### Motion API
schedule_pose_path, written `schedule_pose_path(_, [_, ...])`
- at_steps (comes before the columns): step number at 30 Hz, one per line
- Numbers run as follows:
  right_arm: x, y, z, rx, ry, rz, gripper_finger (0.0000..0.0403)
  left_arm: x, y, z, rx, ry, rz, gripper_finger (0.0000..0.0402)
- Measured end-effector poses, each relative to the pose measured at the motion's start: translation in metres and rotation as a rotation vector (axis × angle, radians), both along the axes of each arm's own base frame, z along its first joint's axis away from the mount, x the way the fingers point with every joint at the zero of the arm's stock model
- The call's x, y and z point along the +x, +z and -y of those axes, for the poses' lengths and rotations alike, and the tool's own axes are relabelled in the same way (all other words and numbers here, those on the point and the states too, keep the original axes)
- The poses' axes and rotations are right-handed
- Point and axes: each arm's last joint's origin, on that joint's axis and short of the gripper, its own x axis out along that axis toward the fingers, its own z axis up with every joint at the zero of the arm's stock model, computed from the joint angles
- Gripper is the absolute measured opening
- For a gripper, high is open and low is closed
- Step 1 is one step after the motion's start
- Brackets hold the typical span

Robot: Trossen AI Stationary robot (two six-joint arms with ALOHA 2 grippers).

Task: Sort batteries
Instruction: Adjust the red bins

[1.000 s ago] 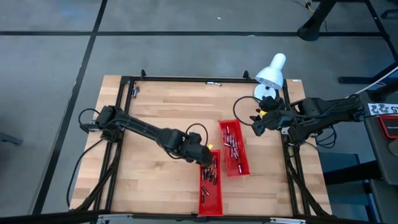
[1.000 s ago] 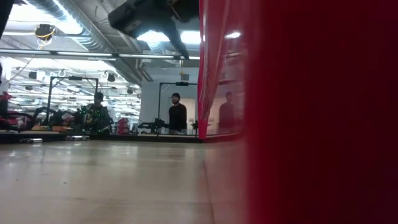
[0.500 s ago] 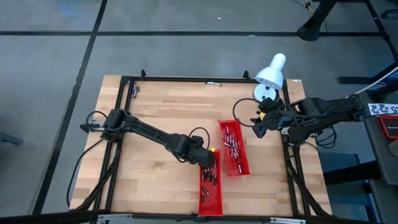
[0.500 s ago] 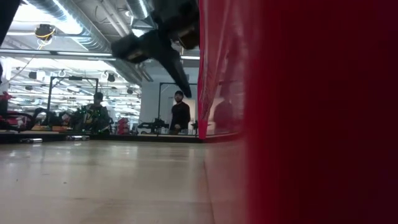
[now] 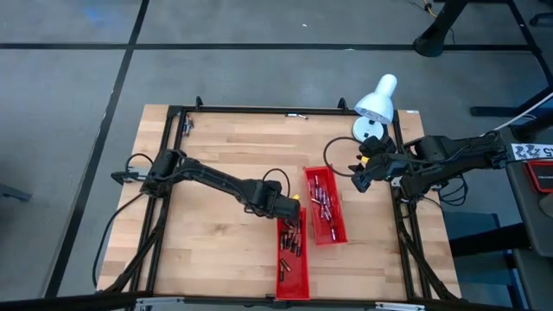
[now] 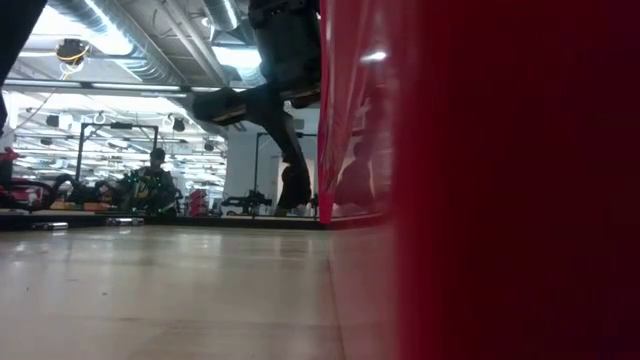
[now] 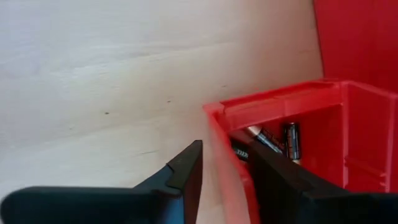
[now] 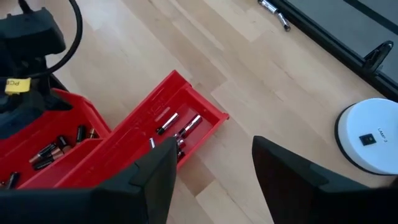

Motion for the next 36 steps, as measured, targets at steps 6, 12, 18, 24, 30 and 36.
schedule_pose_path(6, [-0.001,-0.001,0.000,-0.004,-0.001,-0.012,0.0209,0.001,0.000,-0.001,-0.002,0.005,0.005,0.0057])
schedule_pose_path(12, [-0.001,0.000,0.001,-0.020,-0.010,-0.009,0.0209,0.000,0.000,0.001,-0.004,0.005,0.008,0.0006])
schedule_pose_path(18, [-0.001,0.000,0.001,-0.026,-0.013,-0.007,0.0209,0.001,0.000,-0.007,-0.001,0.019,-0.009,0.0004])
schedule_pose_path(24, [-0.001,0.000,0.001,-0.024,-0.012,-0.007,0.0209,0.002,-0.001,-0.023,0.013,0.035,-0.032,0.0005])
schedule_pose_path(30, [-0.001,0.000,0.001,-0.026,0.000,-0.011,0.0209,0.005,-0.001,-0.048,0.034,0.041,-0.041,0.0004])
schedule_pose_path(36, [-0.001,0.000,0.001,-0.026,0.000,-0.008,0.0209,0.005,-0.001,-0.080,0.057,0.039,-0.075,0.0003])
